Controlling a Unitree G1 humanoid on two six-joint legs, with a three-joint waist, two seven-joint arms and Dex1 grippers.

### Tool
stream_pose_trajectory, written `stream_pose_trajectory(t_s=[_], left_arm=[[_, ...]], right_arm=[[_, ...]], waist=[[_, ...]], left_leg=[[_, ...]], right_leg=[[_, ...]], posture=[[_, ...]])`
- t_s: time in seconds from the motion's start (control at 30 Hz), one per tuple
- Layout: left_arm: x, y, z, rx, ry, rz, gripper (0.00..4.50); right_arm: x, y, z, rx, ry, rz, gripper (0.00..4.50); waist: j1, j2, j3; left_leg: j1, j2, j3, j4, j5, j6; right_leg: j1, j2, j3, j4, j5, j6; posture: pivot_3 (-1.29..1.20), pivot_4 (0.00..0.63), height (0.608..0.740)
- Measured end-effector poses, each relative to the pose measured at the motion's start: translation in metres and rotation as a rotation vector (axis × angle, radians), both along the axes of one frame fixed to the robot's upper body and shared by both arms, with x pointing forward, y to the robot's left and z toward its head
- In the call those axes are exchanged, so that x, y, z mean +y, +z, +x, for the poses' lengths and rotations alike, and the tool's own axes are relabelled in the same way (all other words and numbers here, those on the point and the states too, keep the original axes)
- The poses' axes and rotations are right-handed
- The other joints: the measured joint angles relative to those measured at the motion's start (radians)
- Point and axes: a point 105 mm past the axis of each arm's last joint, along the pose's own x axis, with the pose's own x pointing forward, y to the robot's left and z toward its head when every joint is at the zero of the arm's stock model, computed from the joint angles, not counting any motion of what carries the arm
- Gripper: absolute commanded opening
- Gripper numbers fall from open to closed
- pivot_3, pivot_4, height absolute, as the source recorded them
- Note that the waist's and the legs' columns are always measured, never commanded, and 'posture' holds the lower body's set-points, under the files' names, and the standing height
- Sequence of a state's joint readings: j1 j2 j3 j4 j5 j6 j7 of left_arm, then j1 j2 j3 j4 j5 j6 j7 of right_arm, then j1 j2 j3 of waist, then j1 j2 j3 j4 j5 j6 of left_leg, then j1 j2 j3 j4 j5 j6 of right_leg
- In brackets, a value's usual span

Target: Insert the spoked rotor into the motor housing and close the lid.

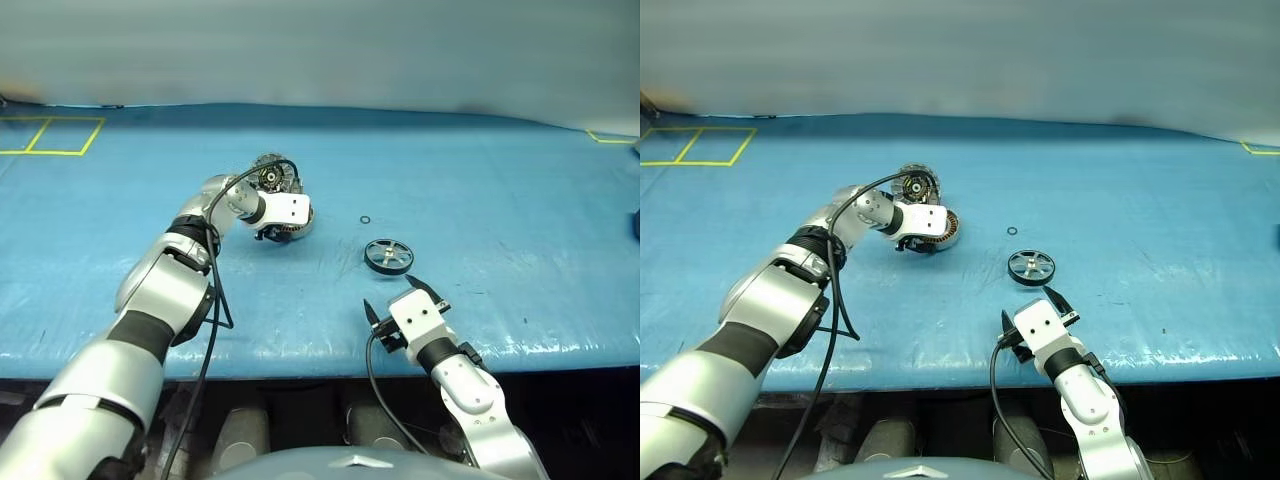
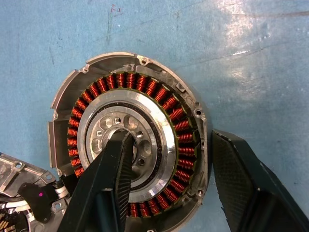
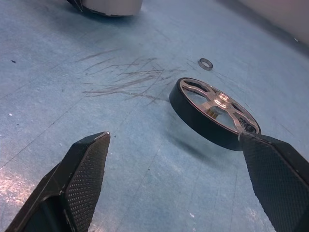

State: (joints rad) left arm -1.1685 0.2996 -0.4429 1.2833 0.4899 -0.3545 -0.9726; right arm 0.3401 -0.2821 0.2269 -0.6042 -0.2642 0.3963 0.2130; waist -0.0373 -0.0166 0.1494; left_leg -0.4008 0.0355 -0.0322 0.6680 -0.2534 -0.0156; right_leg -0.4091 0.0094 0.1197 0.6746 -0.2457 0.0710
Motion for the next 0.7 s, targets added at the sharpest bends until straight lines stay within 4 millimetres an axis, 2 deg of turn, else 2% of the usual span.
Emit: stream_pose_trajectory(t_s=[0.23,0.5,0.6,0.7], left_arm=[[0.000,0.000,-0.011,0.008,-0.109,-0.029,2.10],[0.010,-0.002,-0.043,-0.013,-0.485,0.142,2.10],[0.006,-0.004,-0.058,0.000,-0.598,0.153,2.10],[-0.008,-0.008,-0.076,0.024,-0.670,0.106,2.10]], right_arm=[[0.000,0.000,0.001,-0.003,0.003,0.000,4.50],[0.002,0.001,0.003,-0.007,0.012,-0.002,4.50],[0.003,0.002,0.005,-0.017,0.021,-0.003,4.50],[0.004,0.003,0.008,-0.023,0.028,-0.004,4.50]], waist=[[0.001,0.000,0.000],[0.000,0.000,0.000],[0.001,0.000,0.000],[0.004,0.000,0.000]], left_leg=[[0.000,0.000,0.000,-0.001,0.000,0.000],[0.000,0.000,0.000,-0.002,0.000,0.000],[0.000,0.000,0.000,-0.002,0.000,0.000],[-0.001,0.000,0.000,-0.001,0.000,0.000]], right_leg=[[0.000,0.000,0.000,0.000,0.000,-0.001],[-0.001,0.000,0.000,0.000,0.001,-0.003],[-0.001,-0.001,0.000,0.000,0.001,-0.003],[-0.001,-0.001,0.000,0.000,0.000,-0.003]], posture=[[0.00,0.150,0.740],[0.00,0.150,0.740],[0.00,0.150,0.740],[0.00,0.150,0.740]])
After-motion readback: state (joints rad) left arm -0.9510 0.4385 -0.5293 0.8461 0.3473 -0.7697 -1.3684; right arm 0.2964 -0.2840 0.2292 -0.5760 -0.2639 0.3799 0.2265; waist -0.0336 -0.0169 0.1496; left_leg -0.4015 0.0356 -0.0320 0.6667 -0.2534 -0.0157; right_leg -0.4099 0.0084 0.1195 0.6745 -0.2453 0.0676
